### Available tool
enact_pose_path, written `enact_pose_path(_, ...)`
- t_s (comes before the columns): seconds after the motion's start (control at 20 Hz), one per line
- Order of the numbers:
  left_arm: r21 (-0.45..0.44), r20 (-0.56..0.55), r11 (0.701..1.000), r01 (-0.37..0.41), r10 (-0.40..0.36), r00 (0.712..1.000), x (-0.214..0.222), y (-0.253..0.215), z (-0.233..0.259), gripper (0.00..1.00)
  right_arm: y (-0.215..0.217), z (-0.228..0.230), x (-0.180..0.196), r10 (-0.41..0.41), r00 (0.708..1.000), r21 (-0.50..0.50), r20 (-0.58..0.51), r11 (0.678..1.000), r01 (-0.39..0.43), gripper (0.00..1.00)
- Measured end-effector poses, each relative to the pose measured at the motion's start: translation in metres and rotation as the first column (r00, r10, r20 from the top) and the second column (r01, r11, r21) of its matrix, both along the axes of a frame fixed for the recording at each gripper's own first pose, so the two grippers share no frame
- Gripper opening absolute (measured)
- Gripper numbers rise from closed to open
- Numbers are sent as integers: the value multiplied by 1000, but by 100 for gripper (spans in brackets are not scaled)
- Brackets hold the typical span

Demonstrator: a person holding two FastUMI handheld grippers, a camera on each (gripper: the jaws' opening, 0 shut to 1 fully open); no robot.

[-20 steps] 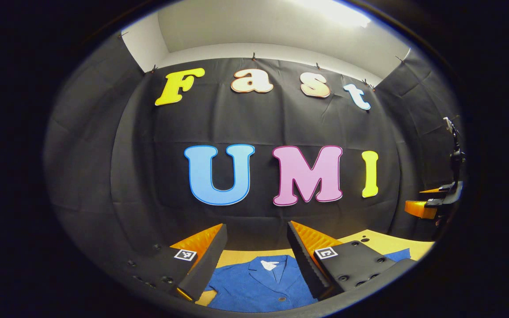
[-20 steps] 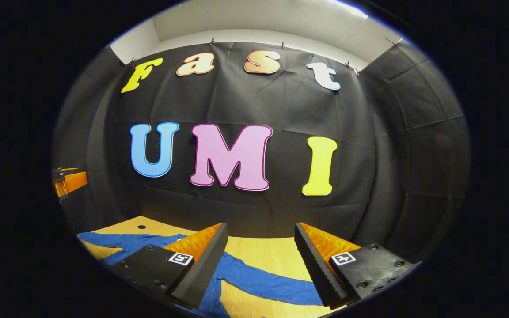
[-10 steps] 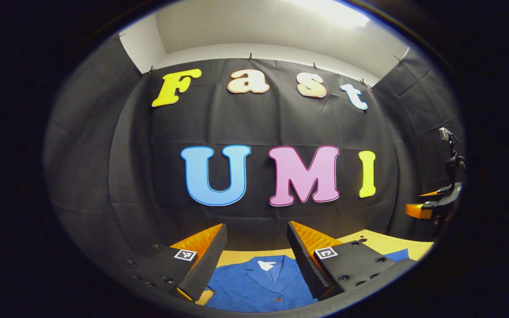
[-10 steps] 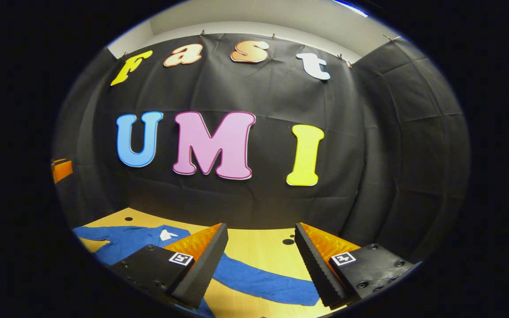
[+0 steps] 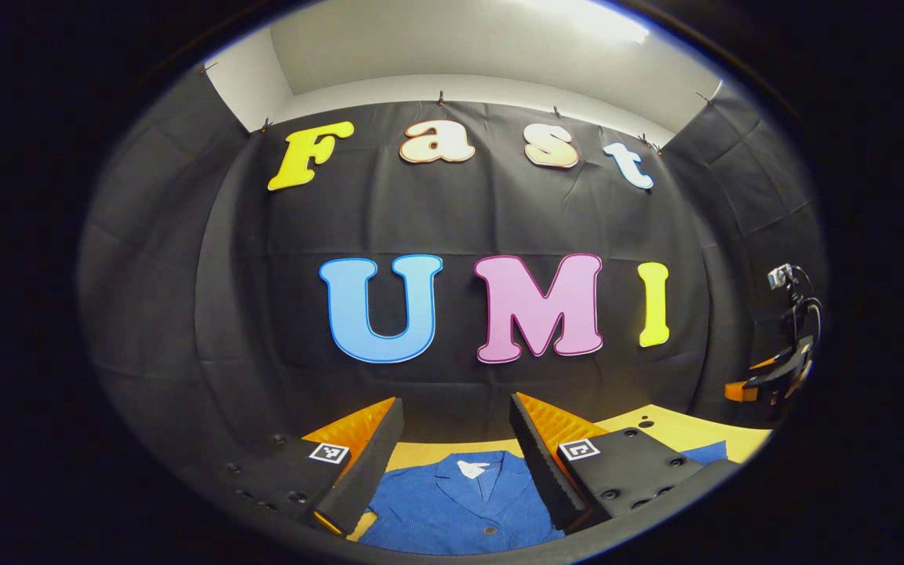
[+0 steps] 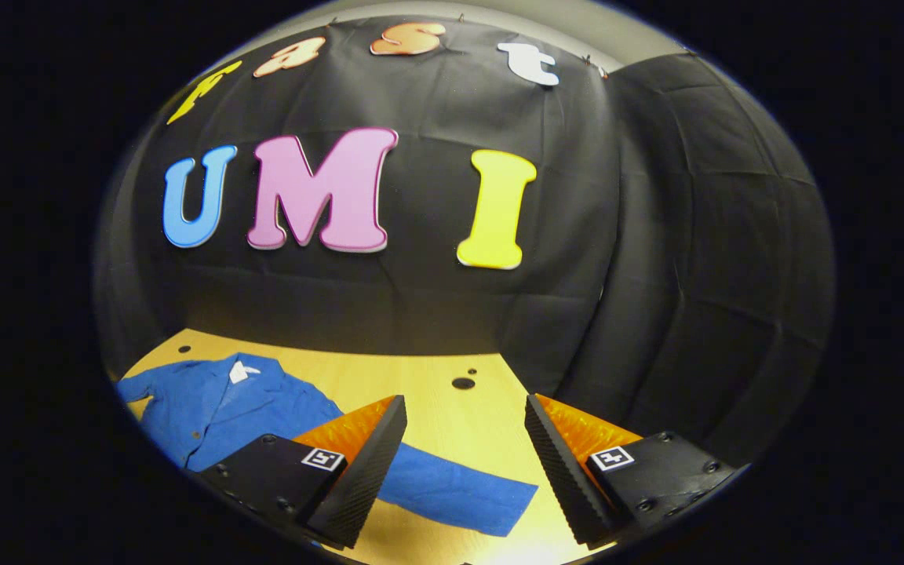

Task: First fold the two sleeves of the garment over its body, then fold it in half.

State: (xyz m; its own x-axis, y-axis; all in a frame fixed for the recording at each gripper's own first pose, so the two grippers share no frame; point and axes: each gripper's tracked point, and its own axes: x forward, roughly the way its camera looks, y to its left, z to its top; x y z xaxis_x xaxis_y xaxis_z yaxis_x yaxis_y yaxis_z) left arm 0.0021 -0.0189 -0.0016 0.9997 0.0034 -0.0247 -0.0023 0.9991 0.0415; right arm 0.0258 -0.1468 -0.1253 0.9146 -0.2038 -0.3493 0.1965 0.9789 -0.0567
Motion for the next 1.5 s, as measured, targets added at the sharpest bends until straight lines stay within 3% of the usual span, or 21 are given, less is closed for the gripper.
enact_pose_path(0.35,21,-22,999,-25,25,999,-2,-12,-3,80,-36,-104,-14,-6,962,34,-274,999,16,98)
enact_pose_path(0.55,35,-34,999,-39,40,999,-3,-20,-5,80,-48,-169,-32,8,891,64,-455,998,23,98)
enact_pose_path(0.7,42,-44,998,-47,48,998,-3,-27,-7,80,-51,-194,-37,19,868,138,-496,989,58,98)
enact_pose_path(0.95,23,-65,998,-66,67,996,-3,-41,-15,80,-54,-226,-49,41,815,170,-577,983,71,98)
enact_pose_path(1.0,14,-72,997,-73,73,995,-2,-42,-16,80,-52,-231,-56,60,795,181,-604,981,63,87)
enact_pose_path(1.05,2,-86,997,-76,76,993,-2,-45,-20,80,-53,-227,-48,50,821,189,-569,979,71,99)
enact_pose_path(1.1,-11,-96,997,-70,68,993,-3,-48,-23,80,-53,-229,-45,44,825,202,-563,976,85,86)
enact_pose_path(1.15,-19,-95,998,-57,55,994,-4,-51,-22,80,-53,-229,-50,46,818,196,-573,977,83,96)
enact_pose_path(1.25,-10,-86,999,-45,44,995,-1,-46,-21,80,-50,-228,-52,79,825,193,-560,980,37,95)
enact_pose_path(1.3,-5,-81,999,-33,32,996,1,-43,-21,80,-45,-227,-48,95,828,196,-552,980,18,75)
enact_pose_path(1.35,-2,-79,1000,-16,16,997,2,-40,-22,80,-42,-228,-46,106,828,200,-550,980,8,66)
enact_pose_path(1.4,1,-87,1000,-13,13,996,3,-34,-23,79,-40,-230,-46,107,830,203,-547,979,7,87)
enact_pose_path(1.5,-2,-85,1000,-12,12,996,0,-19,-22,81,-38,-228,-42,60,841,212,-538,975,65,38)
